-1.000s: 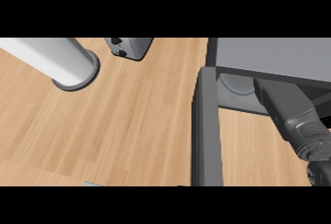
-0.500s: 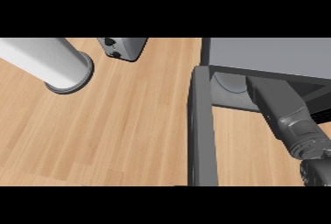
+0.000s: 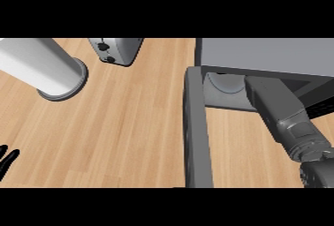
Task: Pick up the milk, place it into the microwave and close the microwave
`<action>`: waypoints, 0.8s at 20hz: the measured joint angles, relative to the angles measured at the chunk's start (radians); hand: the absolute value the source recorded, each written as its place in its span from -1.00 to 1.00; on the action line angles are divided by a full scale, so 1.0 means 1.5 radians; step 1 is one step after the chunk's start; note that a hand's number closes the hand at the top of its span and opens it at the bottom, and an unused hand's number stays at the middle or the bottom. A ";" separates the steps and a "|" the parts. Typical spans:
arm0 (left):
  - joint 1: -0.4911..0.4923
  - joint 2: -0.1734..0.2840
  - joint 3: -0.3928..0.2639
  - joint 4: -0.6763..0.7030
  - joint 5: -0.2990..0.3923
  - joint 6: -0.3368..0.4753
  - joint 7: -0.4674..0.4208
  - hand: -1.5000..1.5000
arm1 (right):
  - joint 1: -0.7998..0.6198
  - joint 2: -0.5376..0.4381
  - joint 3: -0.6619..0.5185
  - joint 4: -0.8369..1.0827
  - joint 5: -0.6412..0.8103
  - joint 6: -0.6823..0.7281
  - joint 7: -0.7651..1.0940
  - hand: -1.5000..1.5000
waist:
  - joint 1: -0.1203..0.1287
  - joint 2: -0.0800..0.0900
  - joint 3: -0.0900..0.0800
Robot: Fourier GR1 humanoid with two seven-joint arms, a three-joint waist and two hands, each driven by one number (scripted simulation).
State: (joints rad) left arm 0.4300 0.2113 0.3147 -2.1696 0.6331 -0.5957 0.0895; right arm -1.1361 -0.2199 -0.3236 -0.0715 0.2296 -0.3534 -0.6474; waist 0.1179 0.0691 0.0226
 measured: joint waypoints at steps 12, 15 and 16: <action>0.003 -0.040 -0.126 0.039 -0.108 -0.091 -0.005 -1.00 | 0.076 0.016 -0.046 -0.018 -0.061 0.275 -0.071 -1.00 | -0.051 -0.031 -0.013; -0.019 -0.051 -0.143 0.062 -0.151 -0.098 -0.011 -1.00 | 0.102 0.041 -0.050 -0.030 -0.074 0.317 -0.087 -1.00 | -0.065 -0.039 -0.014; -0.026 -0.057 -0.147 0.070 -0.170 -0.099 -0.017 -1.00 | 0.116 0.051 -0.049 -0.035 -0.077 0.329 -0.096 -1.00 | -0.069 -0.041 -0.014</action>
State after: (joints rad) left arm 0.3907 0.1252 0.0936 -2.0638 0.3783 -0.7444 0.0638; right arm -0.9619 -0.1440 -0.3969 -0.1238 0.1147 0.1397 -0.7918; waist 0.0148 0.0072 0.0012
